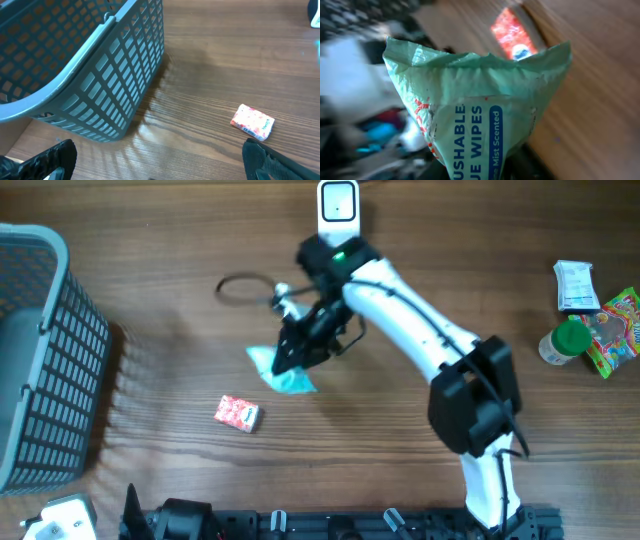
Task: Scan the item barcode
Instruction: 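Move the right gripper to the teal wipes pack and grasp it, then lift the wipes pack and hold it at the scanner face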
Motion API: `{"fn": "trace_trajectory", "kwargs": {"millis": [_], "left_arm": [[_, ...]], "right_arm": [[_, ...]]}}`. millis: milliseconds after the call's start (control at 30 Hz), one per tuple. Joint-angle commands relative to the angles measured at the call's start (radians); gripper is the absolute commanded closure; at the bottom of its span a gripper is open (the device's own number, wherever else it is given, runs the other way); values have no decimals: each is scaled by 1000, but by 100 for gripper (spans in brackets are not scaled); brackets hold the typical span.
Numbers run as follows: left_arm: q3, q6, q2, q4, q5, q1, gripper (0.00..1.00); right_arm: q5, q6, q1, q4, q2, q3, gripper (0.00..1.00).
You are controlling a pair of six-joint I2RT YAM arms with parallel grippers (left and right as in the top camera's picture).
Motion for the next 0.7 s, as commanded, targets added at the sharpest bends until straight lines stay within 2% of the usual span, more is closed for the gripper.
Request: {"fn": "trace_trajectory", "kwargs": {"millis": [0,67,133,167,233,400,567,667], "left_arm": [[-2,-9,-10,2,8,3,0],[-2,-9,-10,2,8,3,0],[-2,-9,-10,2,8,3,0],[-2,-9,-10,2,8,3,0],[-2,-9,-10,2,8,3,0],[-2,-9,-10,2,8,3,0],[-2,-9,-10,2,8,3,0],[-2,-9,-10,2,8,3,0]], "right_arm": [[-193,257,-63,-79,-12,14,95],[-193,383,-94,-135,-12,14,95],[-189,564,-130,-121,-11,13,95],[-189,664,-142,-83,-11,11,96],[-190,766,-160,16,-11,11,96],[-280,708,-163,-8,-4,7,96],[-280,647,-163,-101,-4,7,96],[-252,621,-163,-95,-4,7,96]]}}
